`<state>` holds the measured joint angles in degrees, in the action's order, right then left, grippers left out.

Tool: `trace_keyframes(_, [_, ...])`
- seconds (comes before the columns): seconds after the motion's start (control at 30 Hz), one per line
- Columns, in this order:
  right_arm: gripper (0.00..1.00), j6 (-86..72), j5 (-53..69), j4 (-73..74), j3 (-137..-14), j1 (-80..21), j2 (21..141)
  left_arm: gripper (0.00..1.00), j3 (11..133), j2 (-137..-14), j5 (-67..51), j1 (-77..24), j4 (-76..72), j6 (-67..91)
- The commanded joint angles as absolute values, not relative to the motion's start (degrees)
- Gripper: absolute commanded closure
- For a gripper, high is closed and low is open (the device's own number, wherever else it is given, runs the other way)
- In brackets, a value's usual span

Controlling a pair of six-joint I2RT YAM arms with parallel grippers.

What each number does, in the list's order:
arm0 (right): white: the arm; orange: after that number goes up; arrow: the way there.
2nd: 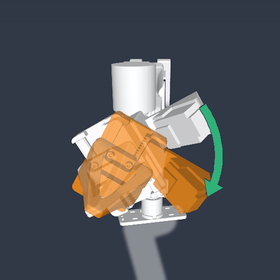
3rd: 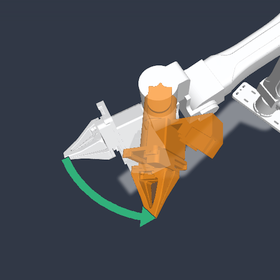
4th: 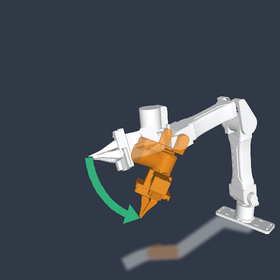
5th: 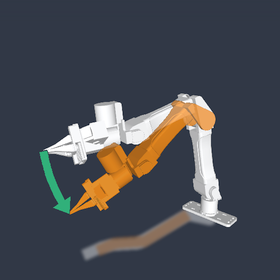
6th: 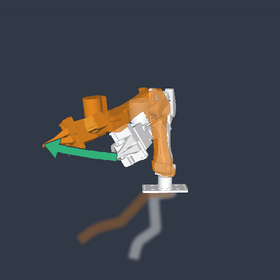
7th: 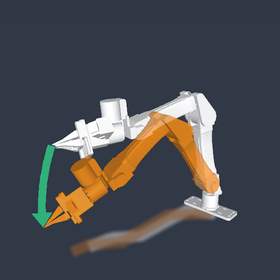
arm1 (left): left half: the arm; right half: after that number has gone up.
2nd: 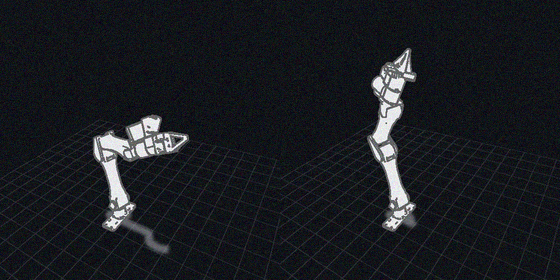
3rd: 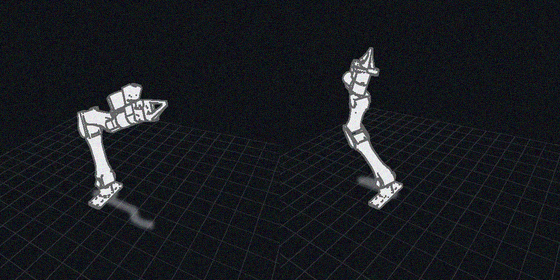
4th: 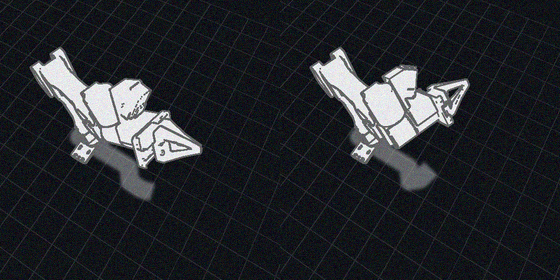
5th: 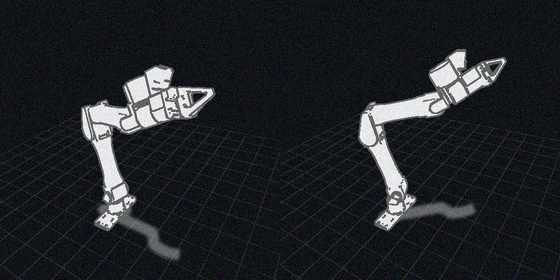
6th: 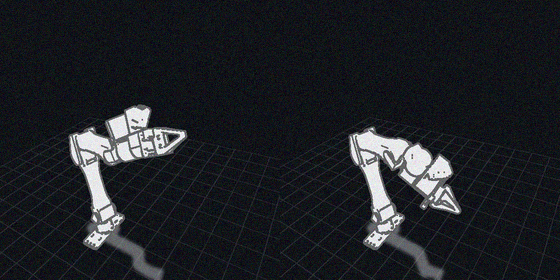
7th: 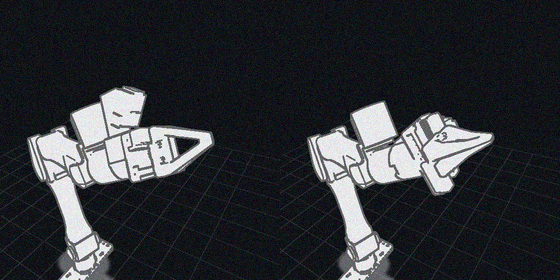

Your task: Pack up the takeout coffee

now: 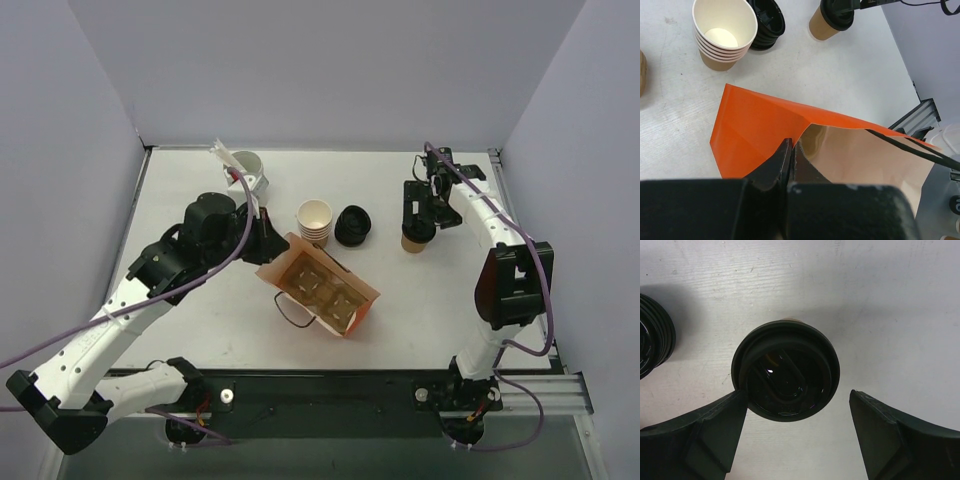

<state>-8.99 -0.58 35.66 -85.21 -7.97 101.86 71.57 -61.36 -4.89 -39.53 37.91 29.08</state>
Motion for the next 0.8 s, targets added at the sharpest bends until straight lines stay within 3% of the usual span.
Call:
trace_keyframes(0.0, [0.16,-6.7,1.3,36.4,-87.7,-8.2,102.6,1.00,70.0,-58.1,-4.8,-39.4,32.0,28.6])
trace_keyframes(0.77, [0.15,-3.4,0.9,35.8,-89.3,-8.7,105.5,1.00,72.4,-57.8,-1.4,-39.4,38.8,29.8])
